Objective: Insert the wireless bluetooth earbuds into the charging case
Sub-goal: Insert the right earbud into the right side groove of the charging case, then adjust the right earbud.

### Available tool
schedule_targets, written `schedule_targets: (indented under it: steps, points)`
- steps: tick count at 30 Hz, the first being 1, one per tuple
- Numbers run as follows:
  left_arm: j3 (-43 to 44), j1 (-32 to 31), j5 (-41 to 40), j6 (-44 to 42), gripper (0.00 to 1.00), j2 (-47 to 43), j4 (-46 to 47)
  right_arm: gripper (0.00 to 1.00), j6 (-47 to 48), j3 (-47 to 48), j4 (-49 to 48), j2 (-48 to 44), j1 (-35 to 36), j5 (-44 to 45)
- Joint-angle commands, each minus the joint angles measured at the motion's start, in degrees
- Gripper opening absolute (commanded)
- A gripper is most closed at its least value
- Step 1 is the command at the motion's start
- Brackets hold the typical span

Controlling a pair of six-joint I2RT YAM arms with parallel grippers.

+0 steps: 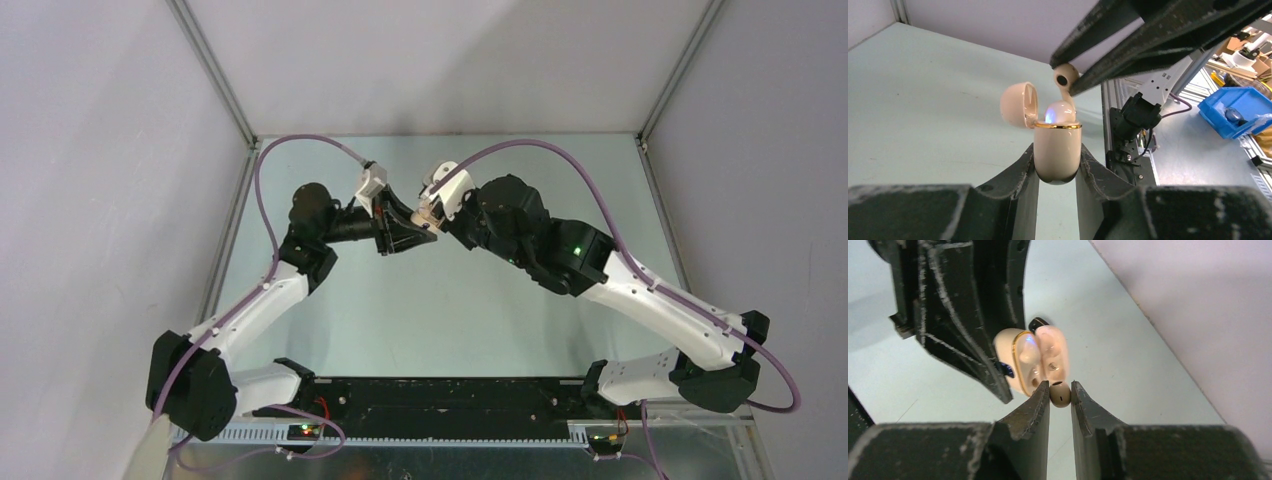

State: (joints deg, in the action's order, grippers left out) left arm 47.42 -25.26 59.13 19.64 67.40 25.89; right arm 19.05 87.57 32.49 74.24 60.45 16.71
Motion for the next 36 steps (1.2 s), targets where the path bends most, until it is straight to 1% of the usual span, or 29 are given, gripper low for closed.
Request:
schedule_targets:
  steps: [1, 11, 24, 36]
  points:
    - [0.3, 0.3, -1.5, 2.3, 0.0, 0.0, 5.5, 0.23, -1.1, 2.5, 0.0, -0.6, 0.6, -2.1]
    - [-0.6, 0.3, -1.5, 3.2, 0.0, -0.2, 7.1, 0.23, -0.1, 2.7, -2.7, 0.6, 1.7, 4.1]
    - [-0.5, 0.2, -2.1, 1.4, 0.0, -0.2, 5.0, 0.22, 0.9, 6.0, -1.3, 0.0, 1.8, 5.6]
    - [-0.4, 0.2, -1.4, 3.9, 0.0, -0.4, 7.1, 0.22, 2.9, 2.5, -4.8, 2.4, 2.5, 7.3]
